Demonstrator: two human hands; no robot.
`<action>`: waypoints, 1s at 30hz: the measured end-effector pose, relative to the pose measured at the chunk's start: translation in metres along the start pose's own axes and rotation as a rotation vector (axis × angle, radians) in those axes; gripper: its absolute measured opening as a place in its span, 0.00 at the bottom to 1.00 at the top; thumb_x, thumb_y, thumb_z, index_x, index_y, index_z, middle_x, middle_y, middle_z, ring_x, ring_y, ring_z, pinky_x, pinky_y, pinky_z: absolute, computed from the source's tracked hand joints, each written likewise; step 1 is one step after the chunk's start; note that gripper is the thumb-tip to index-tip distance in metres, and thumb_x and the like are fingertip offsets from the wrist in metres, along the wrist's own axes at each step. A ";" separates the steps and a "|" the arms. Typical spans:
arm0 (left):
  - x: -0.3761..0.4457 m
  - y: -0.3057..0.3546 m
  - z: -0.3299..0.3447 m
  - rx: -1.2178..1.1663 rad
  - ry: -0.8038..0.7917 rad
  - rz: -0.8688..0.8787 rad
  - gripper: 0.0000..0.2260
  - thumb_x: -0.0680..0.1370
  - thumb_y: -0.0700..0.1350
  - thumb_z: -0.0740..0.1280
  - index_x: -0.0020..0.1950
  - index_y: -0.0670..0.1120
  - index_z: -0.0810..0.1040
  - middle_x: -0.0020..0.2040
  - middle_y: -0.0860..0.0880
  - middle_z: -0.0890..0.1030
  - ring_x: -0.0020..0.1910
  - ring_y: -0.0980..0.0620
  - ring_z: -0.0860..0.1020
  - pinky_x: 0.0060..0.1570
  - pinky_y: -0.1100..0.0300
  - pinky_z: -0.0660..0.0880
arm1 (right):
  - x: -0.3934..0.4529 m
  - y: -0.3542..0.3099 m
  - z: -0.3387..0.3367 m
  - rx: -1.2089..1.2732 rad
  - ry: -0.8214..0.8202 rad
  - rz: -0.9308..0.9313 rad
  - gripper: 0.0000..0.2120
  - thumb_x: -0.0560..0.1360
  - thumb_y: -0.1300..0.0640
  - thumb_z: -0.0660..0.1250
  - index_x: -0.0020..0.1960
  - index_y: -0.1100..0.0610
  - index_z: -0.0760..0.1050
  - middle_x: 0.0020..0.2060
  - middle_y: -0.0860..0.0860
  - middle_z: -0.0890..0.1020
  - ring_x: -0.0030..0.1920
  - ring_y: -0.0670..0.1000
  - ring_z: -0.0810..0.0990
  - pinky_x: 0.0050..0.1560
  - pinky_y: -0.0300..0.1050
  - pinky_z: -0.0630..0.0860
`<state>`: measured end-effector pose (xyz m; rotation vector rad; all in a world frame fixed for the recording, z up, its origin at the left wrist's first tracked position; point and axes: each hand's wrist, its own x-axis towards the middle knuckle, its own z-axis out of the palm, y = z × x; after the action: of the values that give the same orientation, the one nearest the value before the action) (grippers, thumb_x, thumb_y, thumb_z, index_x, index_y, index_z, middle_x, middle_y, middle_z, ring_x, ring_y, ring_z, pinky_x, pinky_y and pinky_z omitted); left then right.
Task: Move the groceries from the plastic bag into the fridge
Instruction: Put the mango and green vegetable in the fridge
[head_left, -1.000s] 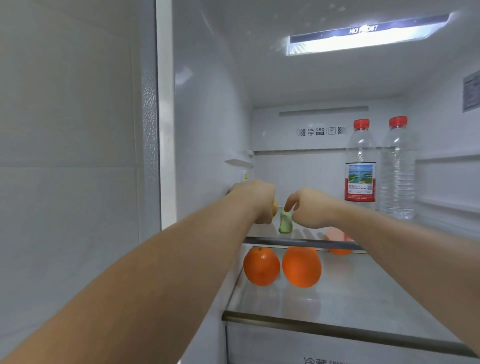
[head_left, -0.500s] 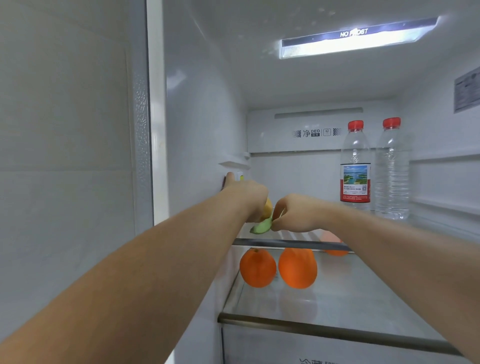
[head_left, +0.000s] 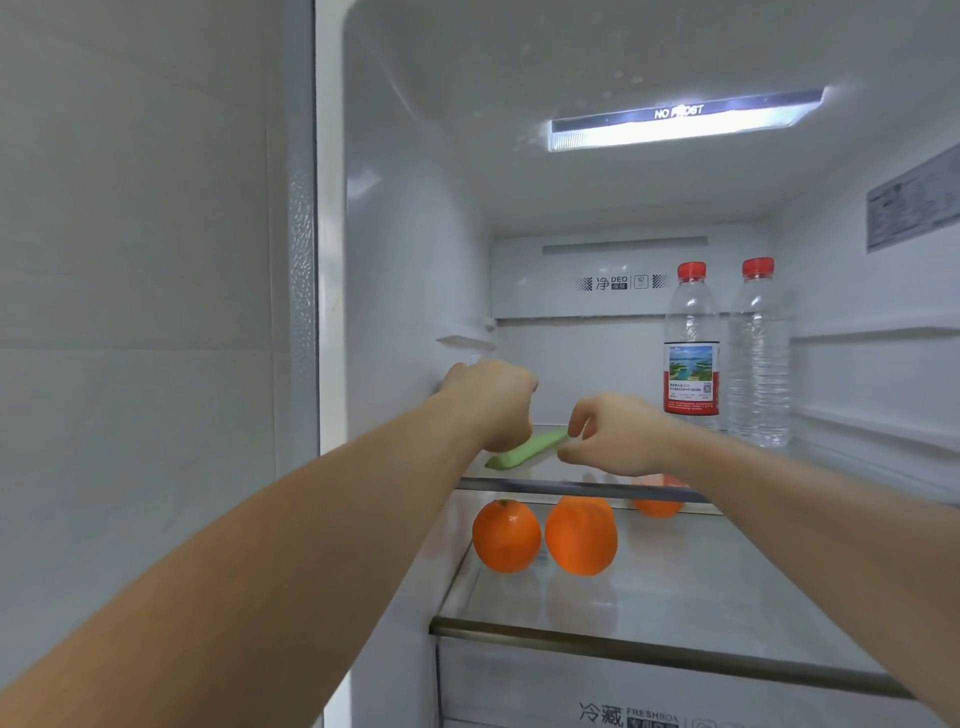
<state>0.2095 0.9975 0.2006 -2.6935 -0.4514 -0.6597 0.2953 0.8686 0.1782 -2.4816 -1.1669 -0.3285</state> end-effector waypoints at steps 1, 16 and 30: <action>-0.004 0.002 -0.001 -0.007 0.018 0.007 0.18 0.77 0.43 0.60 0.67 0.49 0.71 0.61 0.47 0.78 0.59 0.45 0.75 0.55 0.52 0.70 | -0.004 0.004 -0.002 0.004 0.012 0.005 0.21 0.74 0.48 0.68 0.64 0.56 0.73 0.58 0.53 0.79 0.53 0.52 0.77 0.52 0.45 0.76; -0.055 0.035 -0.008 -0.157 0.146 0.100 0.20 0.77 0.55 0.62 0.67 0.51 0.71 0.63 0.49 0.76 0.62 0.47 0.73 0.57 0.54 0.68 | -0.093 0.037 -0.031 -0.020 0.197 0.134 0.22 0.73 0.46 0.66 0.65 0.49 0.69 0.56 0.48 0.76 0.50 0.50 0.77 0.54 0.50 0.76; -0.143 0.033 0.036 -0.369 0.091 0.390 0.20 0.74 0.59 0.62 0.63 0.52 0.72 0.61 0.50 0.75 0.60 0.47 0.72 0.56 0.52 0.69 | -0.231 0.011 0.008 -0.113 0.217 0.445 0.23 0.73 0.46 0.67 0.67 0.48 0.68 0.63 0.48 0.73 0.62 0.50 0.72 0.60 0.45 0.70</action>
<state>0.1155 0.9500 0.0925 -2.9465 0.2434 -0.8053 0.1593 0.7070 0.0843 -2.6320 -0.5043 -0.5287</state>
